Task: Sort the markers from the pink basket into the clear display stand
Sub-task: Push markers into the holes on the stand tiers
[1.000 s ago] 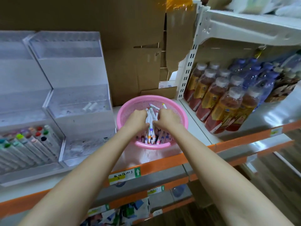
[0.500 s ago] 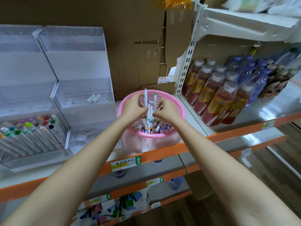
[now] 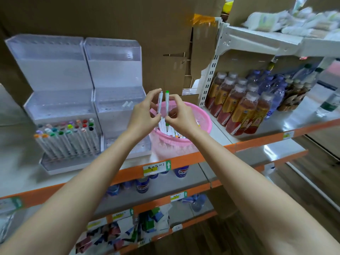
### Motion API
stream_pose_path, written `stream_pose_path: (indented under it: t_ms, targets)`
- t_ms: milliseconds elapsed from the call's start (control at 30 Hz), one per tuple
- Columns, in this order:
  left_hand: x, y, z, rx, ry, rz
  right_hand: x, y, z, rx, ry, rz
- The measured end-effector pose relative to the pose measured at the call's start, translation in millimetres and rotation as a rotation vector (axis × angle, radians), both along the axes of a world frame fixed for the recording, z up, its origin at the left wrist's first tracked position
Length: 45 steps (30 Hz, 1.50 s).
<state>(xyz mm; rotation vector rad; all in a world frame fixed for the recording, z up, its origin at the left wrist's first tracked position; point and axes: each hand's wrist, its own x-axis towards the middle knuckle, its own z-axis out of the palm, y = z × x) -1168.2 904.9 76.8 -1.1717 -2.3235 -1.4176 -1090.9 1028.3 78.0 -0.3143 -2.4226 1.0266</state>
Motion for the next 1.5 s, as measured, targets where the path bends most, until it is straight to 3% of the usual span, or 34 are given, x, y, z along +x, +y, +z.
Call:
stream_pose_path:
  t_ms: [200,500,767,1500]
  targets:
    - [-6,-69,-1,-0.046,0.002,0.218,-19,-66,-4,0.006,-0.016,0.019]
    - [-23,-173,-7,0.031,0.110,0.196,-51,-171,-15,0.005,0.007,0.084]
    - [-46,-241,-12,0.090,0.076,0.211,-72,-230,-24,0.013,0.015,0.057]
    - [-73,-290,-40,0.117,0.044,0.187,-93,-284,-40,0.004,0.066,0.141]
